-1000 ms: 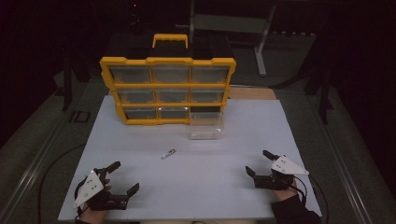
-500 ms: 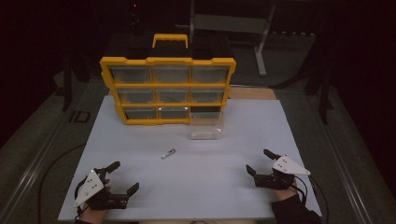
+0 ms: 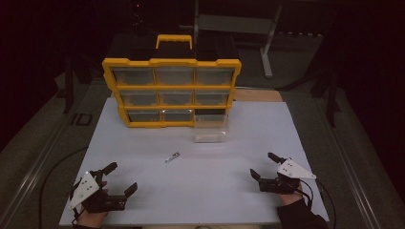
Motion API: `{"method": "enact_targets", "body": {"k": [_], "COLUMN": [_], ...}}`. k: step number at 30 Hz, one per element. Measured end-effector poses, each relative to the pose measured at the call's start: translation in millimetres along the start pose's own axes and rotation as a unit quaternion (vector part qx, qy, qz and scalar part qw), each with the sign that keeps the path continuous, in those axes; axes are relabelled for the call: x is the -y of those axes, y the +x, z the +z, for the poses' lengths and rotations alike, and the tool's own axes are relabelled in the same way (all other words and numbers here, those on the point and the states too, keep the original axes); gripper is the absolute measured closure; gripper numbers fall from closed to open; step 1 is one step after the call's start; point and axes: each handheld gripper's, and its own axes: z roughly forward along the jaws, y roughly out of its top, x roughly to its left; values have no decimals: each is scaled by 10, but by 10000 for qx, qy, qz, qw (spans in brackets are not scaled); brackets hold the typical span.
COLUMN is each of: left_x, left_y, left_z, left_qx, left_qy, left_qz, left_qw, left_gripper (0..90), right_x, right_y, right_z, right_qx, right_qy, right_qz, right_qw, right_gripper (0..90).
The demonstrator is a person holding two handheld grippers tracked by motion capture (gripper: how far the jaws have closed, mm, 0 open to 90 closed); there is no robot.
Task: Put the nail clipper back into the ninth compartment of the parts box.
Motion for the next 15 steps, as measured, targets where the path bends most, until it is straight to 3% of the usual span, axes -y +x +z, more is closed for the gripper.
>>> {"method": "enact_targets", "body": {"k": [6, 10, 15], "left_x": [-210, -323, -541], "left_y": [99, 142, 209], "left_z": [-60, -73, -32], "left_qx": [169, 154, 280], "left_qy": [-62, 4, 93], "left_qz": [-338, -276, -217], "left_qw": [9993, 9995, 9993], "left_gripper": [0, 0, 0], "right_x": [-14, -23, -33], "right_y": [14, 28, 33], "right_z": [8, 3, -2], "right_qx": [-61, -80, -96], "right_qy": [-50, -46, -74], "right_qz": [6, -11, -1], "right_qw": [10000, 10000, 9999], "right_gripper": [93, 93, 93]}}
